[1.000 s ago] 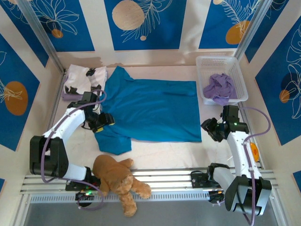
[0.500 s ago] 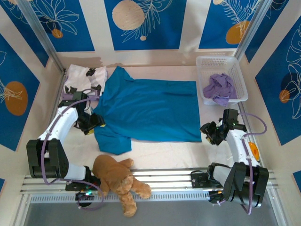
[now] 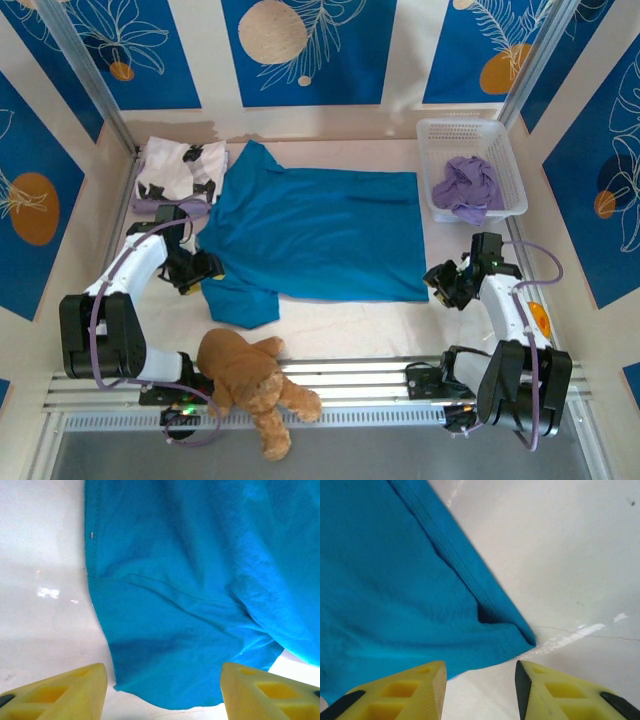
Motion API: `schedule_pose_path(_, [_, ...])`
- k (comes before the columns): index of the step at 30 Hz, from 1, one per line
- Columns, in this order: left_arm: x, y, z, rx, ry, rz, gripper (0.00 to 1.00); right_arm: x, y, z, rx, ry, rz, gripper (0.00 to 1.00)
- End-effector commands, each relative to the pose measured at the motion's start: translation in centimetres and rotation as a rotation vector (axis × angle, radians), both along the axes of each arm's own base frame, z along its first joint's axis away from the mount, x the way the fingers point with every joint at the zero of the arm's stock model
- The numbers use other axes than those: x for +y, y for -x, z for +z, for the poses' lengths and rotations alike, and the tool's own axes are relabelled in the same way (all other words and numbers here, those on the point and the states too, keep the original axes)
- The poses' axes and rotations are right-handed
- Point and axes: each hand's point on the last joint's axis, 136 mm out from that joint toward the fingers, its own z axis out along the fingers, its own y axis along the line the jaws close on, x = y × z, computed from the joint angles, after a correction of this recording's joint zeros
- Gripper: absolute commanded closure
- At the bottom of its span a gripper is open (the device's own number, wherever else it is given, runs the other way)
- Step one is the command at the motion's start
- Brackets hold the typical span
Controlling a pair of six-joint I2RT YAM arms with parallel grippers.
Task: Fold and stack the t-shirts
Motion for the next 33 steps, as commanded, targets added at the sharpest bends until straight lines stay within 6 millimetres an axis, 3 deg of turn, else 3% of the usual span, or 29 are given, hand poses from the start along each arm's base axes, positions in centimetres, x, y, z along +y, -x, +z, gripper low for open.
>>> schedule_pose_path(1, [0.5, -0.4, -0.1, 0.000, 0.000, -0.036, 0.39, 0.3, 0.2, -1.3, 0.069, 0.000, 0.030, 0.58])
schedule_pose_path(5, [0.2, -1.3, -0.8, -0.019, 0.025, -0.027, 0.39, 0.6, 0.4, -2.3, 0.122, 0.035, 0.070, 0.59])
schedule_pose_path(19, [0.2, -3.8, -0.6, -0.045, 0.032, -0.097, 0.39, 0.7, -0.2, -2.7, 0.239, 0.210, 0.156, 0.62])
schedule_pose_path(29, [1.2, -4.1, 0.9, -0.076, 0.042, -0.085, 0.39, 0.8, 0.2, -0.2, 0.191, 0.249, 0.158, 0.62])
schedule_pose_path(33, [1.2, -4.7, 1.0, -0.088, 0.048, -0.077, 0.38, 0.3, 0.5, -0.7, 0.234, 0.272, 0.189, 0.63])
